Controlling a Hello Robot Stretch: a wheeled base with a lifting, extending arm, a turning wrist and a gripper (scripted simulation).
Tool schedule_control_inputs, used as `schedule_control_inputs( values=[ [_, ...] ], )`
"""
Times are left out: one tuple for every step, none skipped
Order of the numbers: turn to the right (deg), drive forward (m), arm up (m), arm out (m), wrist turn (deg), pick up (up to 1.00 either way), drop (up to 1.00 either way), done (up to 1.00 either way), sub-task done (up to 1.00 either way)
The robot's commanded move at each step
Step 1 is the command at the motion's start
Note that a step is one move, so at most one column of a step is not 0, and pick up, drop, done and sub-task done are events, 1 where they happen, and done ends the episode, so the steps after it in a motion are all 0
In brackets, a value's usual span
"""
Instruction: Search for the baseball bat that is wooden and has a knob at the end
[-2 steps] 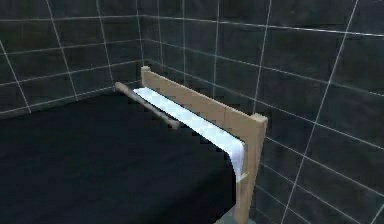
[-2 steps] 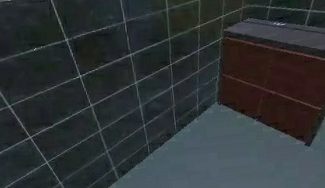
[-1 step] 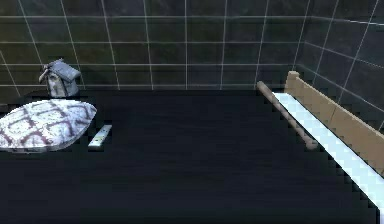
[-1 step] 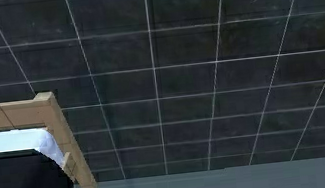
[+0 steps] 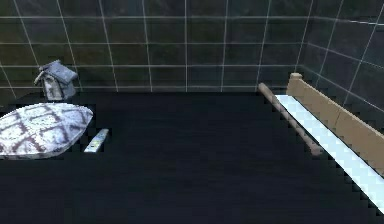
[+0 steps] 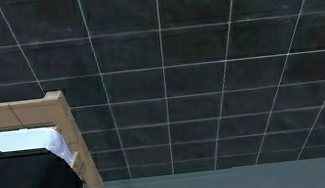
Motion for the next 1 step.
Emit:
schedule_control_inputs(
  values=[
    [24.0,0.00,0.00,0.00,0.0,0.00,0.00,0.00,0.00]
  ],
)
